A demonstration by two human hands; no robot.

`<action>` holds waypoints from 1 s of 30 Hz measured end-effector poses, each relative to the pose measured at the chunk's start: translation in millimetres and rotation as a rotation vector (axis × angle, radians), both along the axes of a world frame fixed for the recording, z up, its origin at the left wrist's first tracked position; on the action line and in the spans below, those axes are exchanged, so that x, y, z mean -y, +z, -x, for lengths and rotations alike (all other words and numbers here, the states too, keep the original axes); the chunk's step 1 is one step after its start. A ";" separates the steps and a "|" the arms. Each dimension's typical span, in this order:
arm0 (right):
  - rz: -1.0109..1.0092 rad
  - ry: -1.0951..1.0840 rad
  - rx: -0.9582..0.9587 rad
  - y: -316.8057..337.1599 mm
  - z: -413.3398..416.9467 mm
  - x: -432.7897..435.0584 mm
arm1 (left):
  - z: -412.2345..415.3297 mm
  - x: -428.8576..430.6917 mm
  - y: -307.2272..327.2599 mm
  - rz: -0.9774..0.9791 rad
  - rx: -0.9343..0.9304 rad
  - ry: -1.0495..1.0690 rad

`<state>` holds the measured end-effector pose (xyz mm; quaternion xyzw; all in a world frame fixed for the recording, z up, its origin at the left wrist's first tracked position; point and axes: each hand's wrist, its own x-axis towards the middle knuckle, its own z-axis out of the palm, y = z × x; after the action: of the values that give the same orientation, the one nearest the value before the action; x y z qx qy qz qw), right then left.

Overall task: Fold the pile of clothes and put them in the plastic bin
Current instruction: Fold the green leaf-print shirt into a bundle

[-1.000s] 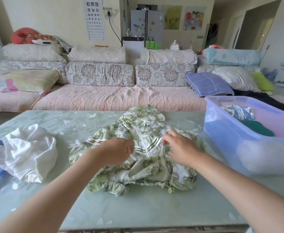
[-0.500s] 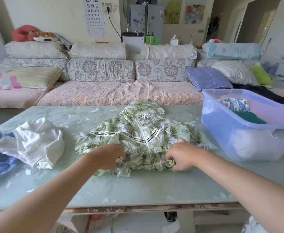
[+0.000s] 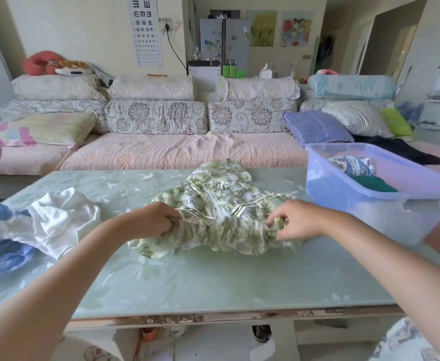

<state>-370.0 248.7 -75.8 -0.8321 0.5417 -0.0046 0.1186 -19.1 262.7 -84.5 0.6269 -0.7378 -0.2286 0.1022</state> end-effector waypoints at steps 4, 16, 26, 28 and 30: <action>-0.391 0.062 -0.157 -3.3 -4.5 -11.3 | 19.3 -16.7 -5.2 -0.681 0.032 -0.296; -0.237 -0.004 -0.138 -55.5 -26.6 21.8 | 60.3 26.9 -58.4 -0.097 0.277 -0.198; -0.023 -0.117 0.091 -66.5 -43.6 99.2 | 72.7 84.1 -53.3 -0.163 0.227 -0.102; 0.057 -0.139 0.139 -71.5 -48.1 121.1 | 73.8 107.4 -61.4 -0.012 0.206 -0.017; 0.103 -0.149 0.162 -77.4 -53.1 145.8 | 68.1 131.4 -69.5 0.070 0.165 0.053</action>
<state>-316.9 102.9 -153.2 -0.7914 0.5898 -0.1086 0.1184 -87.2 131.3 -154.0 0.6591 -0.7343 -0.1473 0.0690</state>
